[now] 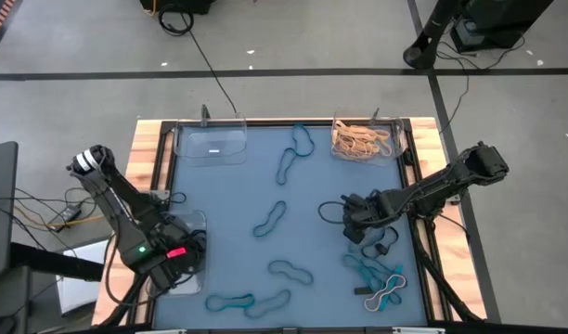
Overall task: Sort rubber bands into baskets
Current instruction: Put the small black rubber band into the bottom left transparent bin
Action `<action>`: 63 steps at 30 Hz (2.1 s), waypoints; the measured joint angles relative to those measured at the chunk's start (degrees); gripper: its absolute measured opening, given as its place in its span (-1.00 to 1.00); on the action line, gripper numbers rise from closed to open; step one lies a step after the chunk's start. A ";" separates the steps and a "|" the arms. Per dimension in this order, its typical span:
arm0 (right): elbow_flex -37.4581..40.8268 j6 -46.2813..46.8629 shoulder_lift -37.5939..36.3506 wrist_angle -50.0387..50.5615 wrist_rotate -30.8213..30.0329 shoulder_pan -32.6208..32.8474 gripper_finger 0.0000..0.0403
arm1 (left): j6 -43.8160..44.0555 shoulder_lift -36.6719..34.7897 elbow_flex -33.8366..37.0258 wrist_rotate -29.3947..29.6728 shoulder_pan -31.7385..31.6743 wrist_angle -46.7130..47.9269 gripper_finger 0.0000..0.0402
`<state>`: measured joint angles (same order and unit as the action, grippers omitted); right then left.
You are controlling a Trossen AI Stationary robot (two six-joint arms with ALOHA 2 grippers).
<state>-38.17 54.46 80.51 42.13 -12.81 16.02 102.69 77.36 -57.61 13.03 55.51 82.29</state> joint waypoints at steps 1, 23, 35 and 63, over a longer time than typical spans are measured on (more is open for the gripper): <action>0.00 0.00 0.00 -0.22 -0.41 -0.16 0.19 | 0.02 0.00 -0.85 2.07 0.00 -0.03 -0.09; 0.04 4.53 0.00 -9.11 -7.01 8.26 -0.90 | -14.56 2.19 -5.50 42.62 -0.62 -18.09 -0.14; 0.04 -16.66 0.00 -42.06 -23.65 10.85 -0.95 | -36.85 7.22 -5.50 56.79 -5.07 -38.86 -0.14; -3.02 -39.19 27.56 -92.64 -29.11 8.58 -0.95 | -58.75 13.00 -4.94 52.15 -7.19 -57.38 -0.14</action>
<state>-41.19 15.27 108.07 -50.51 -41.91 24.60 43.94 90.37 -62.55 65.17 48.31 24.91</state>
